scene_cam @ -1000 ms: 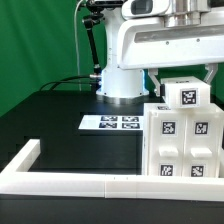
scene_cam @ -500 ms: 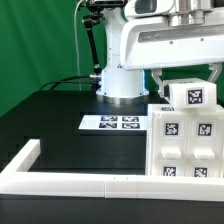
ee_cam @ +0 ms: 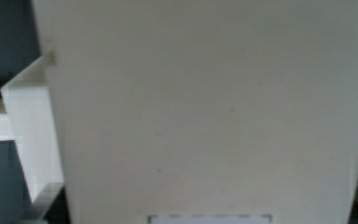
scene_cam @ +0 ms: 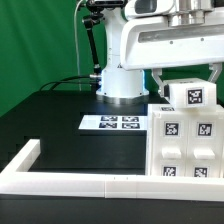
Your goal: Assemble cabinet
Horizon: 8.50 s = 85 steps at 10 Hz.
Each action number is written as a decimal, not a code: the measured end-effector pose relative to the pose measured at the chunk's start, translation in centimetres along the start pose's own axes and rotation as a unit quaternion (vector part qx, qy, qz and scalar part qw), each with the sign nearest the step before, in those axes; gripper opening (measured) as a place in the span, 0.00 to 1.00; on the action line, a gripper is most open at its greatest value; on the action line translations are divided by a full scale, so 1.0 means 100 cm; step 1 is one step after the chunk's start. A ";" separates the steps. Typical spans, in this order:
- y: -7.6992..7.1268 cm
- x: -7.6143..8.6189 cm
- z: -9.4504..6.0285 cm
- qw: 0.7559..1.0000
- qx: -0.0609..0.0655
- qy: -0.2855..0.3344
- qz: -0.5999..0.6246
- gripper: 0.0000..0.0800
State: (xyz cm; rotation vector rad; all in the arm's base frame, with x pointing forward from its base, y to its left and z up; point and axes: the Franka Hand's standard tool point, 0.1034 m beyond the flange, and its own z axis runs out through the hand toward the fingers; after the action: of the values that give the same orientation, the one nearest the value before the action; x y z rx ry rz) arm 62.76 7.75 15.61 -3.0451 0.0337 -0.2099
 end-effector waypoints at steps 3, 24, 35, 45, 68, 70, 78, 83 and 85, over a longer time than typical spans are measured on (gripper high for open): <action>0.000 -0.001 0.000 0.993 0.005 0.006 0.118 0.68; -0.012 -0.004 0.001 0.524 0.077 -0.043 0.847 0.68; -0.023 0.004 -0.030 0.507 0.125 -0.047 0.852 1.00; -0.030 0.009 -0.039 0.776 0.132 -0.021 0.617 1.00; -0.012 -0.003 0.001 0.956 0.049 0.033 -0.286 1.00; -0.009 -0.003 0.001 0.960 0.049 0.033 -0.275 0.78; -0.013 -0.005 0.001 0.997 0.047 0.046 -0.041 0.70; -0.011 -0.006 0.003 0.979 0.055 0.037 0.190 0.70; -0.011 -0.006 0.003 0.969 0.057 0.034 0.239 0.70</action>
Offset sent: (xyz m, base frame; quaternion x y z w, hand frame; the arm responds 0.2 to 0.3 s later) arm -0.0126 -0.0010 -0.0023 -0.0142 0.0094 0.3061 0.9519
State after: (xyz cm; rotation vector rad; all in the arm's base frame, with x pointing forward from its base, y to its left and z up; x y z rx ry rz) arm 62.27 8.87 15.32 -2.8050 0.7219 -0.2646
